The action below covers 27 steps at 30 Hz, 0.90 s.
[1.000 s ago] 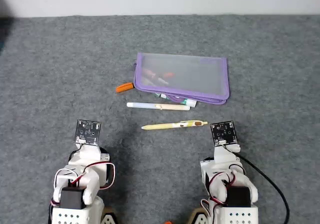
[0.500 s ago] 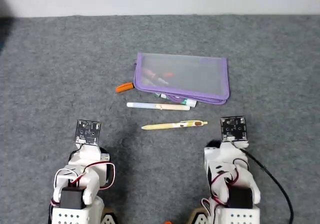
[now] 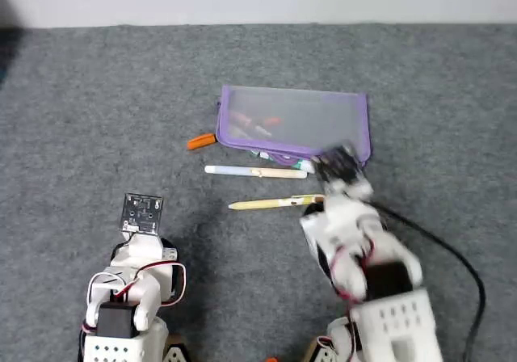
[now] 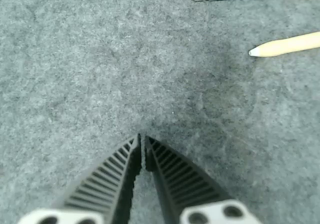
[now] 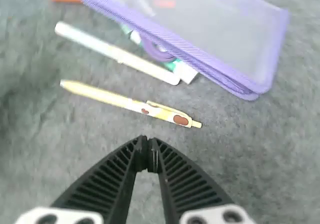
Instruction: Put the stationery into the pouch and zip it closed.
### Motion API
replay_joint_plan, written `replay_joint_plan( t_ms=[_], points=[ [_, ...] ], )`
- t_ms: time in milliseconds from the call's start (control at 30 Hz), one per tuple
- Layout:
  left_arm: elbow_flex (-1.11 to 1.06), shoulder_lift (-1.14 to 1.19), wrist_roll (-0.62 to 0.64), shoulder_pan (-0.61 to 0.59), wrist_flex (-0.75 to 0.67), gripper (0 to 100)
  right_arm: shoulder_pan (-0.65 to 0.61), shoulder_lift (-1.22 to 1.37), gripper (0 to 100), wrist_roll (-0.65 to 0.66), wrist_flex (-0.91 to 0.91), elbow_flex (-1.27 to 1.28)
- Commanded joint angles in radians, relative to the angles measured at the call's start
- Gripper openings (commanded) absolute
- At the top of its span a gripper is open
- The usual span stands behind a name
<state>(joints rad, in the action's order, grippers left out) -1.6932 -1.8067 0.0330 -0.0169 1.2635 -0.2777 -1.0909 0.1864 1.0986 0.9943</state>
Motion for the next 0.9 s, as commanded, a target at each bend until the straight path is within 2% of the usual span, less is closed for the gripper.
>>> replay_joint_plan(
  t_ms=[0, 133, 400, 633, 867],
  points=[
    [0.010, -0.014, 0.009, -0.006, -0.002, 1, -0.008, 0.294, 1.3, 0.123, -0.019, -0.232],
    [0.010, -0.014, 0.009, -0.006, -0.002, 1, -0.010, 0.484, 5.8, 0.261, -0.045, -0.361],
    [0.010, -0.014, 0.009, -0.006, -0.002, 1, -0.117, 0.659, 27.9, 0.586, -0.183, -0.410],
    [0.010, -0.014, 0.009, -0.006, -0.002, 1, -0.173, 0.817, 29.6, 0.752, -0.438, -0.410],
    [0.010, -0.014, 0.009, -0.006, -0.002, 1, -0.173, 1.053, 29.5, 0.813, -0.734, -0.416]
  ],
)
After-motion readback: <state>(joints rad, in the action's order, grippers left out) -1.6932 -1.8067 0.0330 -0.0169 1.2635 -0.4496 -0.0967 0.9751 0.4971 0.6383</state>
